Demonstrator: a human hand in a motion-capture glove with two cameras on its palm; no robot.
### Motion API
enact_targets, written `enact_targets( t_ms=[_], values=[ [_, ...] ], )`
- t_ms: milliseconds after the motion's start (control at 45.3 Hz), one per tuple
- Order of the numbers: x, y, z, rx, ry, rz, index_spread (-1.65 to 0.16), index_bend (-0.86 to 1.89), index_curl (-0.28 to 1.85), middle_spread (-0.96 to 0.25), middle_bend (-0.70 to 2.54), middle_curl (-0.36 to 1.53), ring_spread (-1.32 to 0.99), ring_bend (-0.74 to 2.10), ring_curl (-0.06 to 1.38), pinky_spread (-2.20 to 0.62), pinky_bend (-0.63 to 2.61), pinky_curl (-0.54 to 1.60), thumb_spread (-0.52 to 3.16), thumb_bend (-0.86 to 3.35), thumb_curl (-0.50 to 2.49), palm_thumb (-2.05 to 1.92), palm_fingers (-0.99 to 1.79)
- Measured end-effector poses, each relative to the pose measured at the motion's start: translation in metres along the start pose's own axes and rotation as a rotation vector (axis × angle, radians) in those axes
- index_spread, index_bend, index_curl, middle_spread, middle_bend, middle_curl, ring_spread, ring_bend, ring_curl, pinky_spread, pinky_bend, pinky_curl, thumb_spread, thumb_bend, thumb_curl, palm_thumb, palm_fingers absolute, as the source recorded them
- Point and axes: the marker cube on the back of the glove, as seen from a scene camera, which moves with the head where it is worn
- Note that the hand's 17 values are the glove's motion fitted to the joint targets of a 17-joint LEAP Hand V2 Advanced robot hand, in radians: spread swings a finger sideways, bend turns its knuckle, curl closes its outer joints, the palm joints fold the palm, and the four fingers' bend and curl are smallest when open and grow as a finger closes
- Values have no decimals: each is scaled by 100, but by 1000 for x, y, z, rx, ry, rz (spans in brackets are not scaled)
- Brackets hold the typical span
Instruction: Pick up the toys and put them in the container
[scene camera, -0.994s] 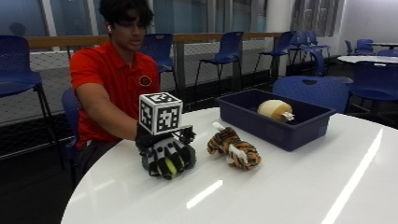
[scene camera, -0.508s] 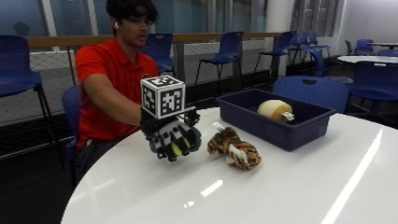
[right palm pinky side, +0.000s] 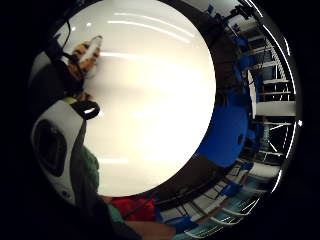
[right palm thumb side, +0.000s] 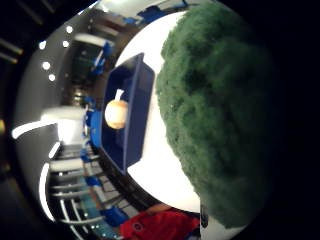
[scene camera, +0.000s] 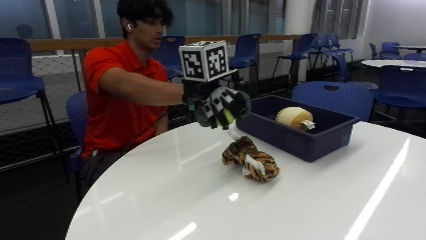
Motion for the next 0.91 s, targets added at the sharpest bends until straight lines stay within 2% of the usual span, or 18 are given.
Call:
enact_targets(
  t_ms=[221,618,729,906],
  values=[
    [-81,-31,-20,34,-110,-95,-51,17,65,-57,43,70,-52,78,49,-48,90,41,67,13,91,64,105],
    [-225,-48,-26,50,-14,-305,-54,16,76,-58,42,79,-52,80,51,-48,91,42,63,10,101,64,104],
    [-253,-48,-19,51,32,-424,-55,16,78,-59,41,81,-52,80,51,-48,91,43,63,9,103,64,102],
    [-295,-42,-11,45,18,-405,-56,15,83,-60,41,84,-52,80,51,-48,92,43,62,7,106,64,99]
  ],
)
